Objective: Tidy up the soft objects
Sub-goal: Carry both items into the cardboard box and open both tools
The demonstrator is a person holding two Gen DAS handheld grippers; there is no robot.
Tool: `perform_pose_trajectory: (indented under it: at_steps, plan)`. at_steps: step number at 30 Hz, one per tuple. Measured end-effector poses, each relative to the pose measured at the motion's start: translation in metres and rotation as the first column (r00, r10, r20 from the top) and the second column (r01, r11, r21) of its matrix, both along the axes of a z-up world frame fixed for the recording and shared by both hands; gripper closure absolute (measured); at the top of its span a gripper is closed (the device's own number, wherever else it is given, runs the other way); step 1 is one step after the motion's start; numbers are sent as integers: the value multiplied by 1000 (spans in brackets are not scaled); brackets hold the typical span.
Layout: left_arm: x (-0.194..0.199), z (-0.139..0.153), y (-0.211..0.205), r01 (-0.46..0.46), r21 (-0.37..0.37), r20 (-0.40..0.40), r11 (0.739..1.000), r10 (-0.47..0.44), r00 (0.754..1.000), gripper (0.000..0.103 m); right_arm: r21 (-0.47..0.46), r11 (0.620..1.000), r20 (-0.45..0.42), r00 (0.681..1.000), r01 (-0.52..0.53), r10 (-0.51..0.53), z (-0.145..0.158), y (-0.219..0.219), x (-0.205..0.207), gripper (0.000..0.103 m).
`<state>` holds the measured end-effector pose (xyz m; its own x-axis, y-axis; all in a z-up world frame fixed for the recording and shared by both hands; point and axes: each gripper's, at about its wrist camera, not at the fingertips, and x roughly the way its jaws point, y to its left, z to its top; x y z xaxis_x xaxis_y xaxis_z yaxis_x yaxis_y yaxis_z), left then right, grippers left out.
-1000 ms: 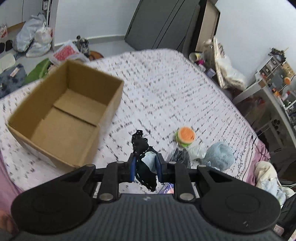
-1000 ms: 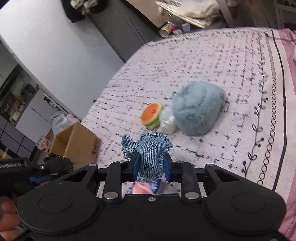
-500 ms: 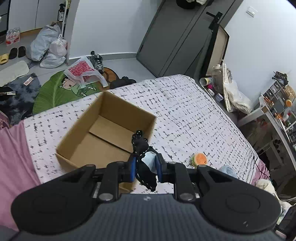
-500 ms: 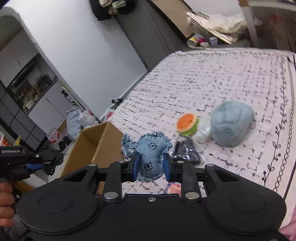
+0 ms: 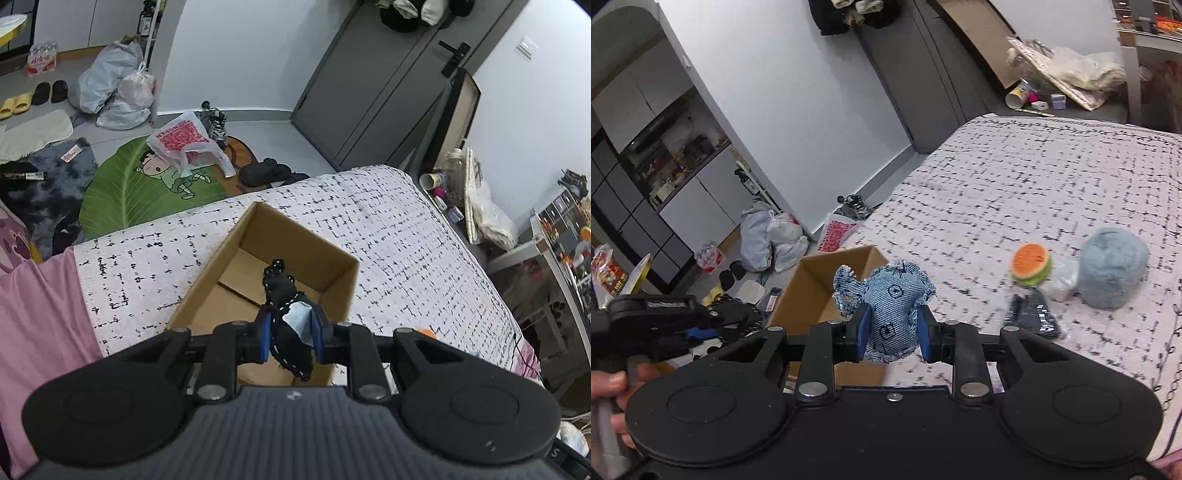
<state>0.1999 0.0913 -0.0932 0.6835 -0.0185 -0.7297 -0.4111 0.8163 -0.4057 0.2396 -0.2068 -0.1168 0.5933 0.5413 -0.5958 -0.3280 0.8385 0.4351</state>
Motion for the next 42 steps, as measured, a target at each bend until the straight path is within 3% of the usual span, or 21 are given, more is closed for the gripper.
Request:
perform_pose_trajectory:
  at_steps: [11,14,21,25,27,29,33,36,37,38,42]
  plan:
    - [9,-34,20,-37,-38,14,999,38,999,81,-32,999,-6,1000,-21,20,-1,56,5,76]
    - [12,-49,23,-50,-78,-15,996,49,999,81,-37,999,-13,1000,-26,25,-4,72,7,76]
    - [25,-74,34,-72,-67,-78,995,67,995,81,-45,998,-38,998,-46,45,-14,105,13,76]
    - [32,-80,39,-80,-64,-100,995,73,992,75,-56,997,-62,997,-52,48,-21,119,16,76]
    - [35,-80,41,-76,-68,-108,995,68,992,68,-58,997,-78,996,-55,51,-26,124,18,76]
    - [33,-78,40,-72,-49,-99,996,67,993,54,-64,996,-89,995,-60,54,-29,129,19,76]
    - [27,-73,41,-63,-49,-68,997,60,996,49,-76,993,-113,990,-88,79,-34,141,22,75]
    - [24,-71,43,-74,-44,-62,996,71,996,48,-101,988,-120,987,-119,107,-39,151,22,64]
    - [24,-71,45,-75,-49,-61,996,72,996,47,-124,984,-115,987,-127,113,-40,156,21,50]
    - [23,-70,47,-75,-55,-60,996,71,996,45,-141,982,-111,988,-124,108,-40,158,20,45]
    - [18,-69,49,-67,-64,-55,996,64,996,43,-142,983,-111,989,-118,102,-37,154,17,38]
